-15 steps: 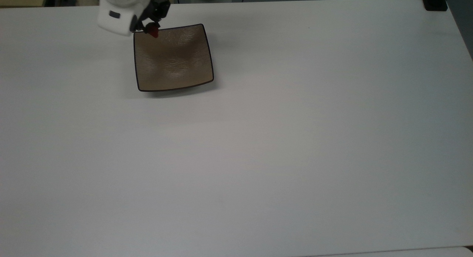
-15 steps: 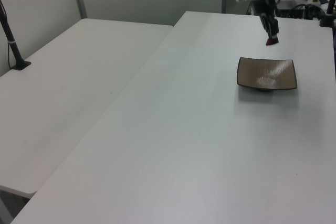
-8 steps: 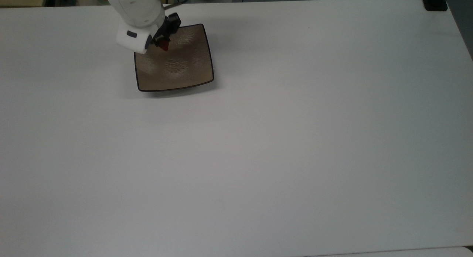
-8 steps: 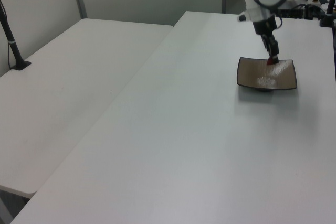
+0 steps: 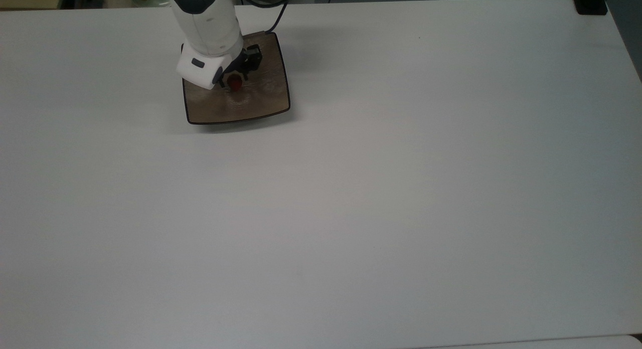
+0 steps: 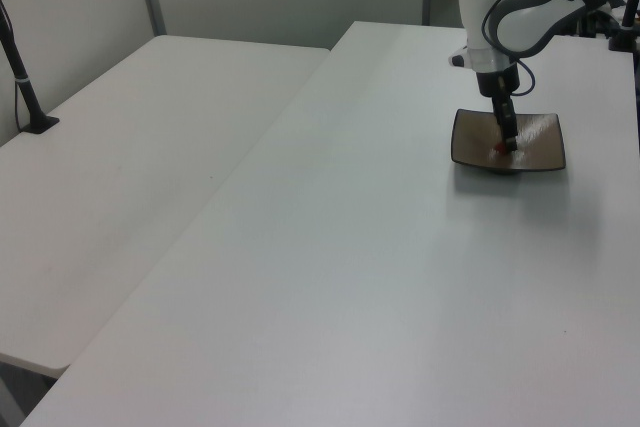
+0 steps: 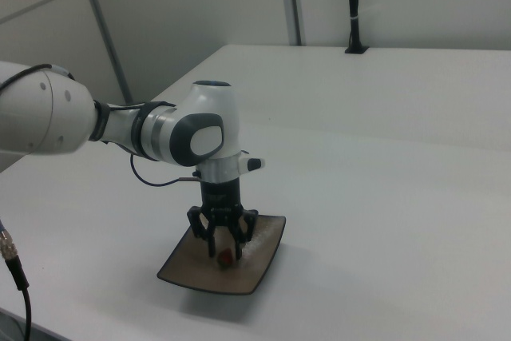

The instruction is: Strawberries on a ceramic plate

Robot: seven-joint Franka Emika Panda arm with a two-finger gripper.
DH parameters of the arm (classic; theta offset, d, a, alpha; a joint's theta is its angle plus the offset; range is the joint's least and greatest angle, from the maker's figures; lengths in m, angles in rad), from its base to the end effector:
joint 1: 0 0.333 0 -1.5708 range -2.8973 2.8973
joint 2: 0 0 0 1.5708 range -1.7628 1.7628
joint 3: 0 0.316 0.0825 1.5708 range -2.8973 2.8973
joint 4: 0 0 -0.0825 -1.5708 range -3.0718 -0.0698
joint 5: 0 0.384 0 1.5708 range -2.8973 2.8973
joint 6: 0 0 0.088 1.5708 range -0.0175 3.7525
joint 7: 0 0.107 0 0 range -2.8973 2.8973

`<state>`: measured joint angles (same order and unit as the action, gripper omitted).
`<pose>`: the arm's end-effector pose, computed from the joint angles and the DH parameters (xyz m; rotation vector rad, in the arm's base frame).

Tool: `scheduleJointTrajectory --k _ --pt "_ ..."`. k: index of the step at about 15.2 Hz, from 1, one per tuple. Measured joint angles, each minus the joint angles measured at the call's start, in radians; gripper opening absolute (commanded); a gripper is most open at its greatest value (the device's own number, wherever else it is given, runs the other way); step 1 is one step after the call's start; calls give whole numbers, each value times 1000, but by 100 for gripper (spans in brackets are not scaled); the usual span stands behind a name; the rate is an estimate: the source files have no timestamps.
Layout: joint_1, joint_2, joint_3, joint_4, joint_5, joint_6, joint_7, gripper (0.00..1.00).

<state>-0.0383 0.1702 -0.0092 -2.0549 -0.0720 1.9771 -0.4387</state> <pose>0.5480 -0.0305 0.3370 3.0427 0.6610 -0.4007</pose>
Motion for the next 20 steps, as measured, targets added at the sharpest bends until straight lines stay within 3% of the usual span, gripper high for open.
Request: scheduleJointTrajectory --k 6,13,16,20 --pt "11 -11 10 94 124 -7 35 100" --pt "77 -137 11 321 133 -240 215 100" --pt "99 -207 19 350 135 -308 280 100" --pt "102 -226 66 361 143 -310 340 100"
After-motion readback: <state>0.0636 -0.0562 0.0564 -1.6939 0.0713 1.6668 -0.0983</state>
